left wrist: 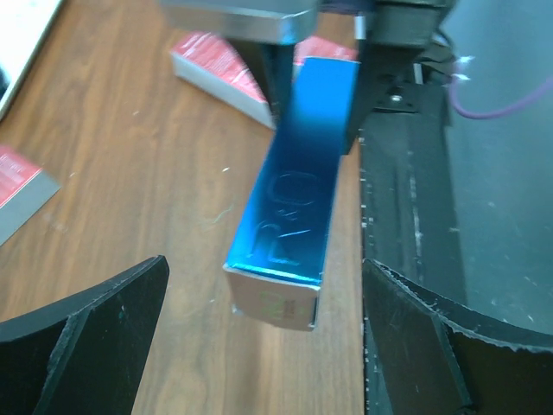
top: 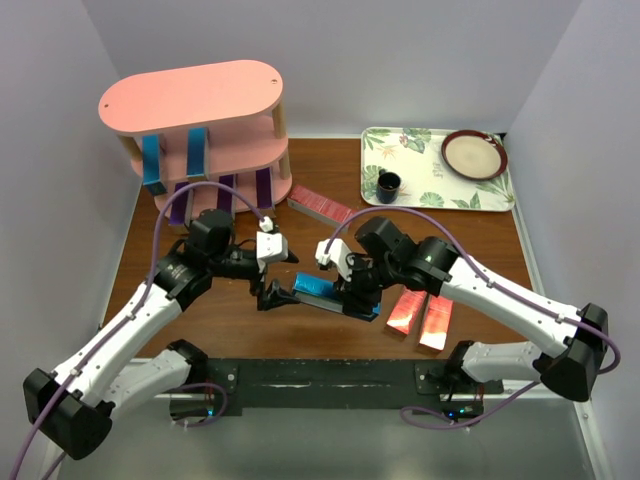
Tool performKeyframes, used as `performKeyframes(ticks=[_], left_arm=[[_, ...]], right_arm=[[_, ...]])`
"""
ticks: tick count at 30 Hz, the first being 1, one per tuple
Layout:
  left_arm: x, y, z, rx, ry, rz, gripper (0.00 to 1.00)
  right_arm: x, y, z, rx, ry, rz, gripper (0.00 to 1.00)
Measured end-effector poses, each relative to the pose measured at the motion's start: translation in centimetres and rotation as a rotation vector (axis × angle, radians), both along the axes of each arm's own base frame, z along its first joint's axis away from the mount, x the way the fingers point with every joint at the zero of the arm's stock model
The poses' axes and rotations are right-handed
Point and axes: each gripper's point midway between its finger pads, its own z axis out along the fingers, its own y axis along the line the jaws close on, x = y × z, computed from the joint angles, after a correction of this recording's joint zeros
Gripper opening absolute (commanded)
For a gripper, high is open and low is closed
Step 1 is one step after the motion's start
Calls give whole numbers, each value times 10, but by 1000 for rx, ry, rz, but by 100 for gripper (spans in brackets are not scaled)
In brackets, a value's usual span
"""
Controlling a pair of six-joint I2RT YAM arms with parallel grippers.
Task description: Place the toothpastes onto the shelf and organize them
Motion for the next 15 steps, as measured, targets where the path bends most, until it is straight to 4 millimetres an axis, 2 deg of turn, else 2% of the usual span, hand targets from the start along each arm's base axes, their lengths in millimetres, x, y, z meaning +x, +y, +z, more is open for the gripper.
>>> performKeyframes(ticks=[4, 8, 15], left_arm=[[-10, -4, 2, -17, -1, -63, 96], [-17, -7, -2, -25, 14, -105, 89], [-16, -11, -14, -5, 67, -122, 78]], right_arm=[[-3, 1, 1, -2, -1, 14, 29], [-4, 4, 3, 5, -8, 25, 29], [-5, 6, 6, 13, -14, 34, 29]])
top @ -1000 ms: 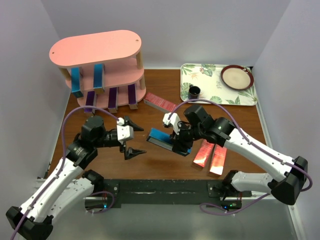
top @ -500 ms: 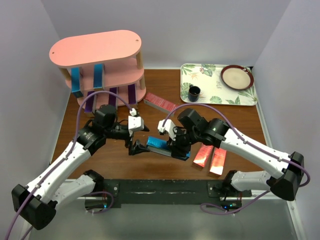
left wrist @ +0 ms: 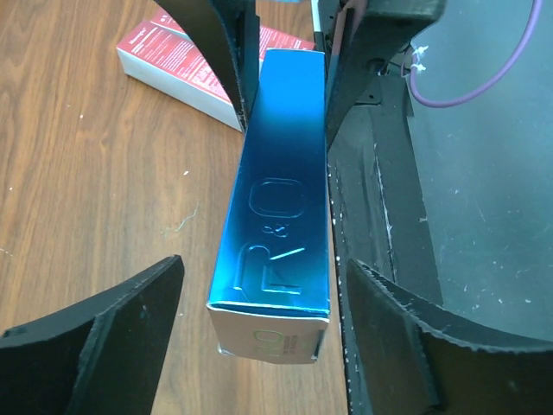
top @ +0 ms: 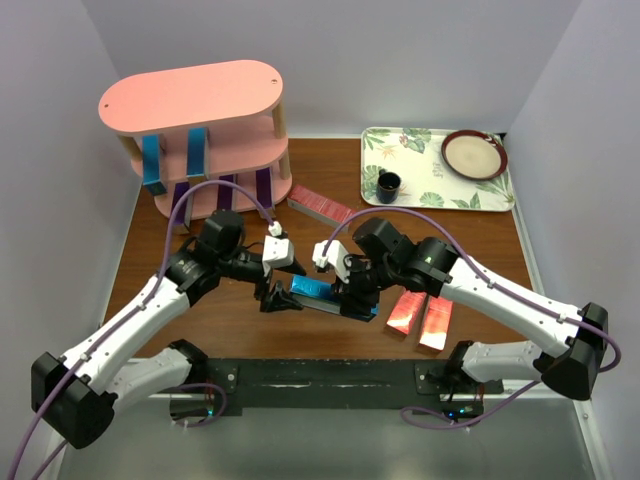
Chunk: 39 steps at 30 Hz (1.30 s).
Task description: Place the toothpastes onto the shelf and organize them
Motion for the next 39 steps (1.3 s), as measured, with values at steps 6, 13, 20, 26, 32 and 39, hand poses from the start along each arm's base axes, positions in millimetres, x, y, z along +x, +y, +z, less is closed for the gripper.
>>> performKeyframes(ticks=[6, 13, 20, 26, 32, 39], left_arm=[[1, -1, 1, -3, -2, 4, 66], [-4, -1, -4, -8, 26, -7, 32], [-7, 2, -3, -19, 17, 1, 13], [-9, 6, -6, -15, 12, 35, 4], [22, 18, -9, 18, -35, 277, 2], [80, 54, -11, 25, -53, 748, 1]], right_arm=[[0, 3, 3, 10, -7, 7, 29], [1, 5, 4, 16, -13, 5, 34], [2, 7, 5, 21, -24, -2, 70], [13, 11, 17, 71, -83, -43, 85], [39, -7, 29, 90, -218, -219, 99], [80, -42, 38, 102, -373, -559, 99]])
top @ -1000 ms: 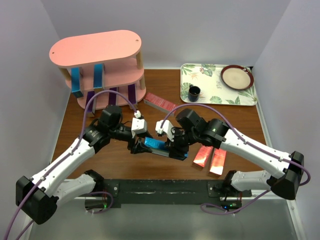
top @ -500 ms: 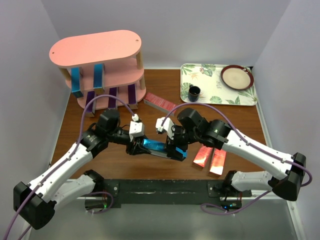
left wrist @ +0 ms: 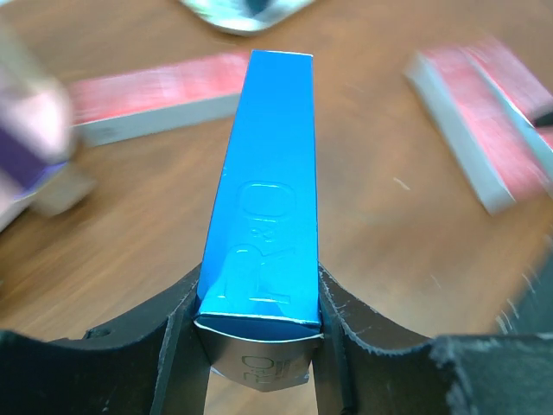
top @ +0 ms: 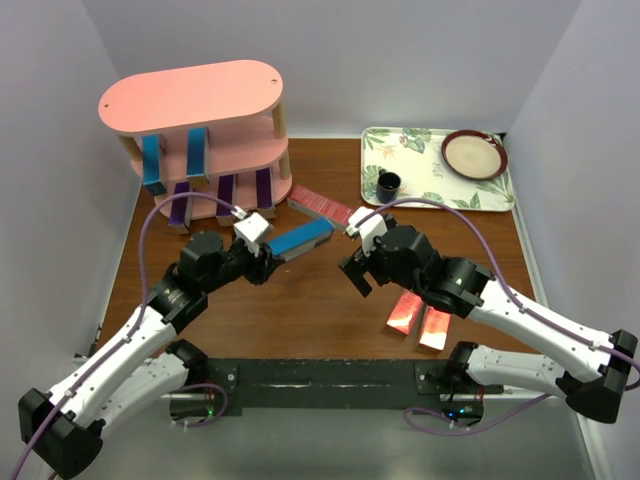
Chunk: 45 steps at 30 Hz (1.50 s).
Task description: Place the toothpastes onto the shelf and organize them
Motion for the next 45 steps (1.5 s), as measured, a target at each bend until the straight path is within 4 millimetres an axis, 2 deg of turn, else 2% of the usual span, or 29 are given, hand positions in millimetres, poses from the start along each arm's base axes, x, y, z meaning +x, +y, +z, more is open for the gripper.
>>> performKeyframes(ticks=[4, 10, 16, 20, 24, 28, 35, 45], left_arm=[[27, 22, 10, -35, -21, 230, 0], [52, 46, 26, -90, -57, 459, 0], [79, 57, 55, -114, -118, 593, 0], [99, 61, 76, -124, -157, 673, 0], [121, 66, 86, -110, -188, 768, 0], [145, 68, 81, -73, -199, 854, 0], [175, 71, 54, -4, -207, 960, 0], [209, 83, 47, -41, -243, 1053, 10]], right_arm=[[20, -22, -5, 19, -43, -204, 99], [34, -55, -10, 57, -93, -412, 99], [38, -79, -8, 137, -127, -506, 98], [44, -87, -12, 146, -123, -550, 99], [44, -91, -17, 151, -115, -560, 99], [43, -91, -16, 164, -113, -556, 99], [42, -92, -12, 185, -121, -556, 99], [42, -92, -16, 179, -117, -555, 98]])
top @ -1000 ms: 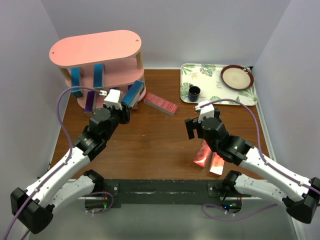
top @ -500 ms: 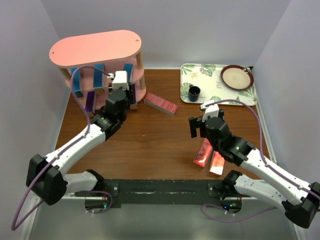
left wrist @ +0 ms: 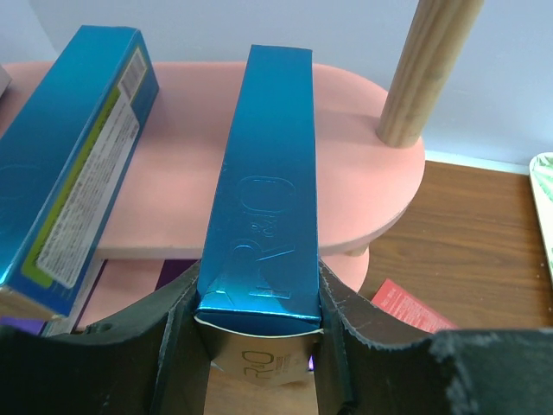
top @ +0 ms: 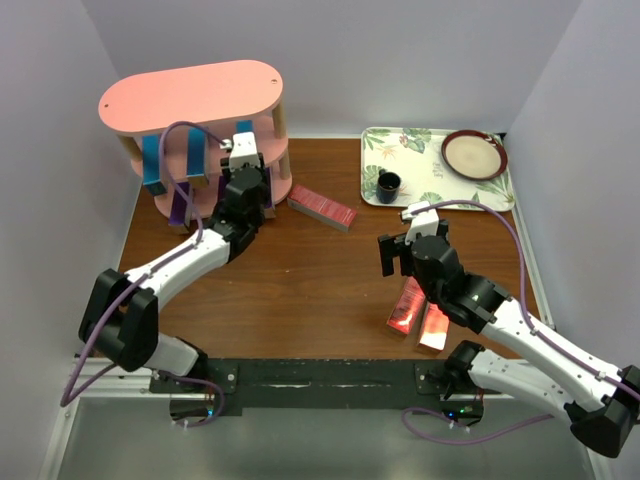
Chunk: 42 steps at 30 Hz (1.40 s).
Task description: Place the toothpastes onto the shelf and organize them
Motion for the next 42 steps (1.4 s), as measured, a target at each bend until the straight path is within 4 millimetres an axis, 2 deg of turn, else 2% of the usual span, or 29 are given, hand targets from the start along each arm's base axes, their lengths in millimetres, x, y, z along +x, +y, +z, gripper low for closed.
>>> performKeyframes(ticks=[4, 11, 13, 18, 21, 31, 35, 39, 42], left_arm=[[11, -3, -1, -4, -7, 6, 19], [20, 0, -1, -9, -12, 12, 29], [21, 2, -1, -10, -12, 10, 37], [24, 4, -2, -14, -9, -6, 49], [25, 2, -3, -14, -6, -17, 50], [24, 3, -5, -11, 9, -34, 64], [24, 6, -5, -14, 14, -32, 76], [21, 5, -4, -16, 26, -51, 96], [14, 2, 2, -24, 33, -82, 100]], right_arm=[[0, 1, 0, 1, 1, 3, 98], [0, 3, -1, 6, 4, 12, 98], [-1, 4, -1, 7, 7, 18, 98], [0, 4, -3, 3, 12, 20, 98], [0, 5, -4, 1, 15, 22, 98], [-1, 7, -5, 2, 20, 30, 98], [-1, 8, -5, 5, 24, 39, 98], [-1, 9, -6, 5, 27, 43, 98], [-2, 11, -8, 3, 34, 50, 98]])
